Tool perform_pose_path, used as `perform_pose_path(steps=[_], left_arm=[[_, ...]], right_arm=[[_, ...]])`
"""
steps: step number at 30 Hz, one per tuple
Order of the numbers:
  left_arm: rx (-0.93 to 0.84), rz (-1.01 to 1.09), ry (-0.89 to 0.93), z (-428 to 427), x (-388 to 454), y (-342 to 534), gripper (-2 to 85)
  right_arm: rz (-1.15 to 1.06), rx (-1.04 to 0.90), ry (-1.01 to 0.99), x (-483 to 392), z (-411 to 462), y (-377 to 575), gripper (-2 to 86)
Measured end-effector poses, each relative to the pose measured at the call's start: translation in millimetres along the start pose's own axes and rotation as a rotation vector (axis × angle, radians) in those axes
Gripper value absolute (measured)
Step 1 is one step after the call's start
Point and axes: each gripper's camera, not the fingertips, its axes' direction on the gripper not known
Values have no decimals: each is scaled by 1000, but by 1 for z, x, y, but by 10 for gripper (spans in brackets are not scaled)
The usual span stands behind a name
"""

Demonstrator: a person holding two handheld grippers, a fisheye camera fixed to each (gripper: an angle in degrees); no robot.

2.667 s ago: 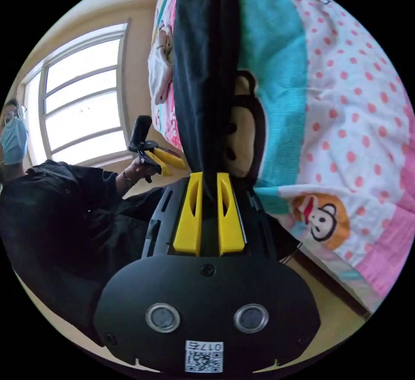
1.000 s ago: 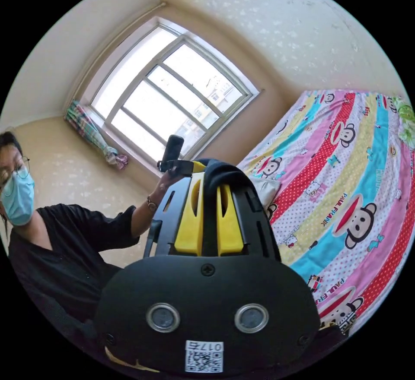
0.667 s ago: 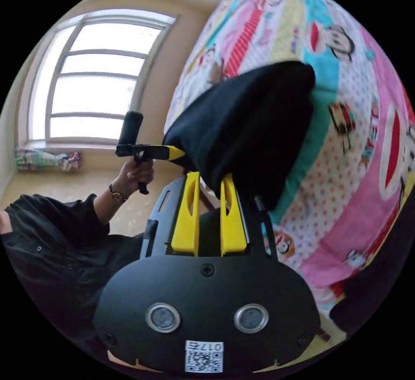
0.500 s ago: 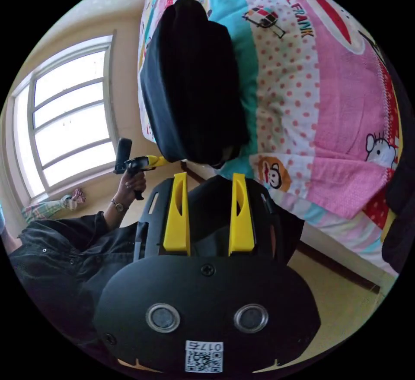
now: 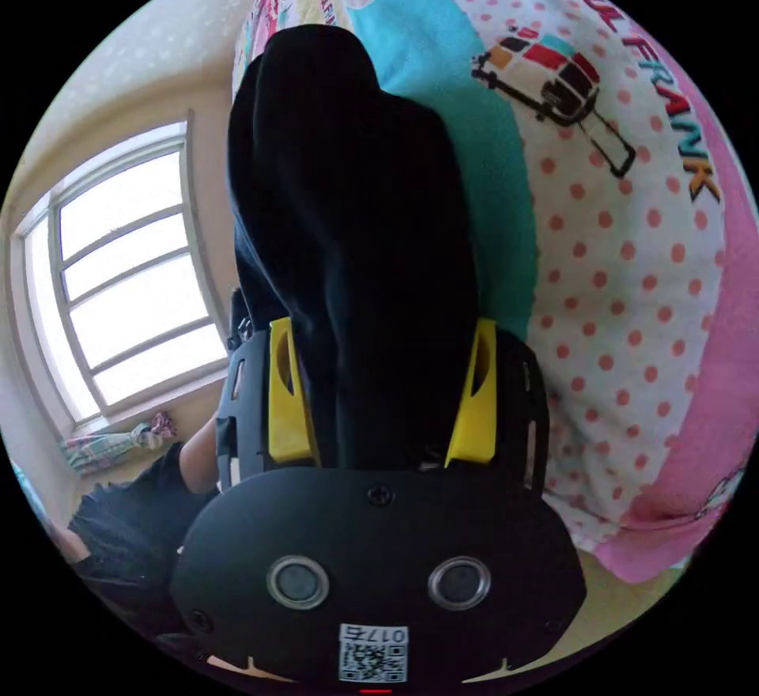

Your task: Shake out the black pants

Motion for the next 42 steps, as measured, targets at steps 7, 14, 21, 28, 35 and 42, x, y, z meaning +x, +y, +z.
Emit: perform_pose_path(steps=[7,14,21,28,35,42], left_arm=[[-23,-4,-18,5,25,80,123],[-227,174,-158,21,140,138,100],[-357,597,-90,107,337,96,102],[-770,334,-548,293,351,-4,26],[-847,90,-874,267,250,22,-4],[-573,-496,-916,67,130,104,-5]], right_arm=[[-46,-141,-192,-1,-18,59,149],[-207,-98,-173,-39,-108,153,121],[-325,232,-90,-48,-289,211,141],[284,304,590,26,-377,193,92],[59,684,715,-22,-295,181,9],[-85,712,1186,21,-156,151,5]])
